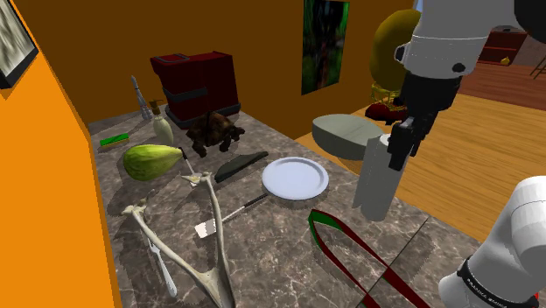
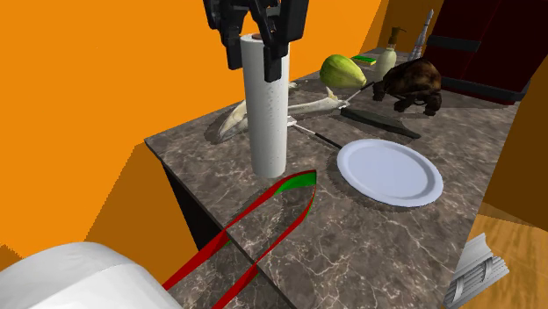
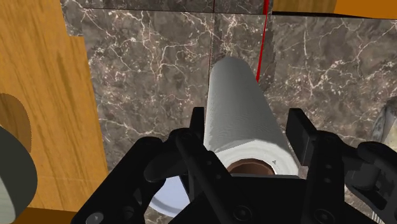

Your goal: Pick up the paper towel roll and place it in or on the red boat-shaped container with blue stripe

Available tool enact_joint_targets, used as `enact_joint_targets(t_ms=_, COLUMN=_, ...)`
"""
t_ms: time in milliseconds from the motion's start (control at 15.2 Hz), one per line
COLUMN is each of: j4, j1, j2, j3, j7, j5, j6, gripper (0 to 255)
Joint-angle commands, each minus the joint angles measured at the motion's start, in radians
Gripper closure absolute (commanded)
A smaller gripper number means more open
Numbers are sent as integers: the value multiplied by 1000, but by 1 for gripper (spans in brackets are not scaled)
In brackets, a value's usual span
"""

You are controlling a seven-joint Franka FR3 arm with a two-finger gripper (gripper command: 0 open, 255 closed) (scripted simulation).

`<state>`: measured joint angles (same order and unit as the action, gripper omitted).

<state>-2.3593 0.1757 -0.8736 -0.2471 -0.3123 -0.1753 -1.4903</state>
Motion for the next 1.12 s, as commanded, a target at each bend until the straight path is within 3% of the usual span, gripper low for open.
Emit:
enact_joint_targets(t_ms=0, j4=-29, j1=2, j2=-7, j3=-3, j7=1, j5=-3, j6=-23, gripper=255)
enact_joint_targets(t_ms=1056, j4=-256, j1=20, j2=-49, j3=-38, j7=7, j5=-39, j6=-207, gripper=255)
